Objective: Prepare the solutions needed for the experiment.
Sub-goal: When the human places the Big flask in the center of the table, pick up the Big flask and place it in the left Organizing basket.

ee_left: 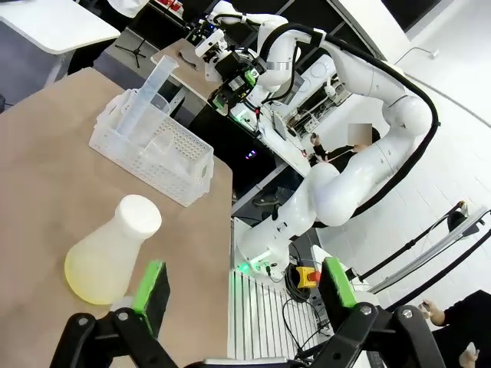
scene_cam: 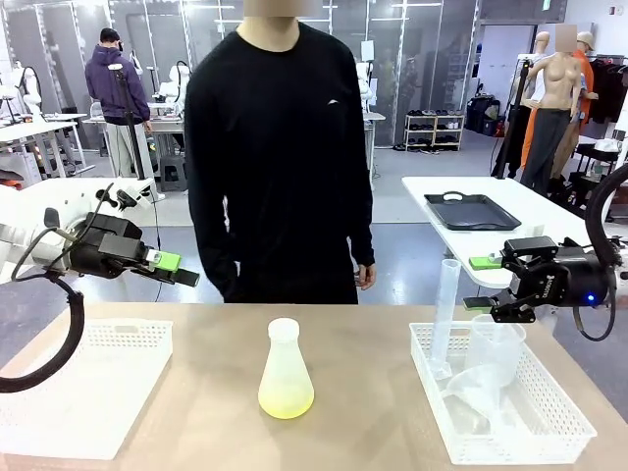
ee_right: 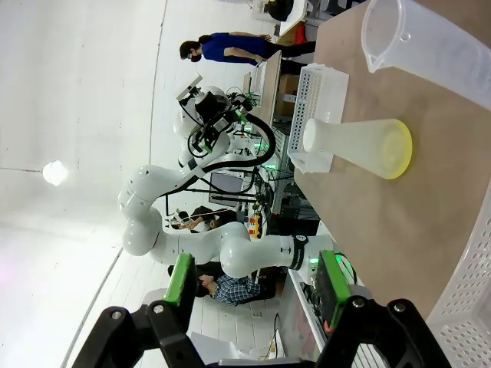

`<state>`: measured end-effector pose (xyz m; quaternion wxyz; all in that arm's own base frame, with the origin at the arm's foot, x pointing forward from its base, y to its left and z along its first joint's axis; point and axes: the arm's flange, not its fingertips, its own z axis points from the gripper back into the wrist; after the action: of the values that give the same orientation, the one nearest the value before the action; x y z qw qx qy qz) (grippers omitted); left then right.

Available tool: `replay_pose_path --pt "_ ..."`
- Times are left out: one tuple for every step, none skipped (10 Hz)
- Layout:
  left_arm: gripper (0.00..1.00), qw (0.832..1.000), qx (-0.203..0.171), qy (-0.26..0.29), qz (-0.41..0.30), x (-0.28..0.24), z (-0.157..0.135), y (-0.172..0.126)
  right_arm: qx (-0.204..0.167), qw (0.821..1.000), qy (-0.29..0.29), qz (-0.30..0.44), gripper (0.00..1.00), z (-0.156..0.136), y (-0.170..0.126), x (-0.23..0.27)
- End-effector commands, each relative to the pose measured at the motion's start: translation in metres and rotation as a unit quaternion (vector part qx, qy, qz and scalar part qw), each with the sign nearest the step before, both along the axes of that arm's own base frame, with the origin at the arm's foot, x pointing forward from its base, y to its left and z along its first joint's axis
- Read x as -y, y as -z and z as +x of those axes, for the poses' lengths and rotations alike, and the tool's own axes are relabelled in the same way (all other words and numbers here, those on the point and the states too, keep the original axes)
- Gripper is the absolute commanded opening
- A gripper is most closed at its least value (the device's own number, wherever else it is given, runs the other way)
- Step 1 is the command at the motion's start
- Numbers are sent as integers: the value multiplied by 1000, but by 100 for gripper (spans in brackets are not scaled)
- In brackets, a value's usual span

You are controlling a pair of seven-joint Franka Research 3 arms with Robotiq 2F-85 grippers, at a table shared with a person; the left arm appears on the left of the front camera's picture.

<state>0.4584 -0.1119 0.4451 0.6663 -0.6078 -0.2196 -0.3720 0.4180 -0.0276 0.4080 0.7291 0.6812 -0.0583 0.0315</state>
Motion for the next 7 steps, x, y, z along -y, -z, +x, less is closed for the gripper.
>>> replay_pose_path --pt "100 996 64 28 -56 5 31 15 1 1000 -1 2 80 0 -1 0" --pt "100 989 139 15 -57 3 58 27 1 1000 -1 2 80 0 -1 0" --pt "100 976 207 44 -49 1 73 32 1 1000 -1 2 80 0 -1 0" --pt "100 965 253 67 -31 0 86 34 1 1000 -1 2 80 0 -1 0" --pt "100 957 281 66 -11 2 99 38 1 1000 -1 2 80 0 -1 0" --pt "100 980 194 36 -39 1 65 31 1 1000 -1 2 80 0 -1 0" --pt "100 980 194 36 -39 1 65 31 1 1000 -1 2 80 0 -1 0"
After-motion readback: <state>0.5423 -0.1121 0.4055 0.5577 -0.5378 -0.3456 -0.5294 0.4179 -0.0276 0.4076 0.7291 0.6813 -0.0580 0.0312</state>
